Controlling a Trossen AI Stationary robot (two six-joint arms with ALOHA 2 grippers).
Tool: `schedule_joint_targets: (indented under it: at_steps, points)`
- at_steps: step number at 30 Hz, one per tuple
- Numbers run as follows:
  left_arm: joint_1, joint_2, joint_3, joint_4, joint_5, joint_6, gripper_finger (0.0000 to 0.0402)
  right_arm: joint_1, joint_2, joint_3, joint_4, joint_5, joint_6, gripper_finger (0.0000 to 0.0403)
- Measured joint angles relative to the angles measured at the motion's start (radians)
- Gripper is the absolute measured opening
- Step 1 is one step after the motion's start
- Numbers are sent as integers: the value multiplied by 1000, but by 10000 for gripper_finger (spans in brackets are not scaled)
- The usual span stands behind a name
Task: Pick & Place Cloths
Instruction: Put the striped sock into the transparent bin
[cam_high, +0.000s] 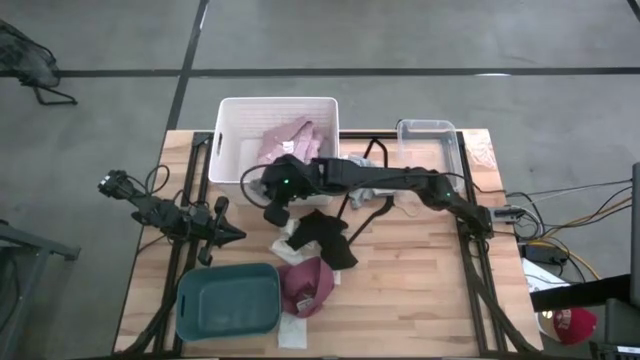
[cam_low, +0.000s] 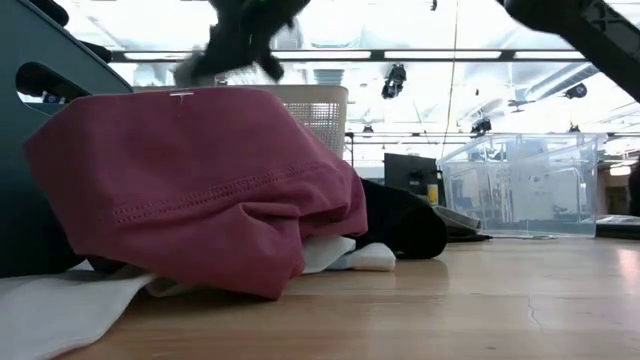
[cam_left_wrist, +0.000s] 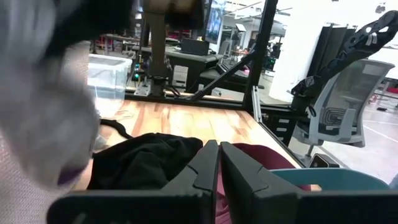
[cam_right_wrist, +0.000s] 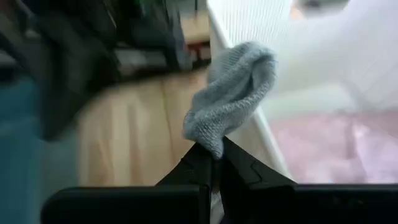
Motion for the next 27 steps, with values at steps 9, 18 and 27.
schedule_joint_targets:
  at_steps: [9,18,27]
  points:
    - [0,1,0,0,0,0,23,3,-208,0,-80,252,-44,8]
    - [0,1,0,0,0,0,23,-30,-378,-1,-608,620,101,8]
    - [0,1,0,0,0,0,23,-71,-482,-71,-865,696,296,8]
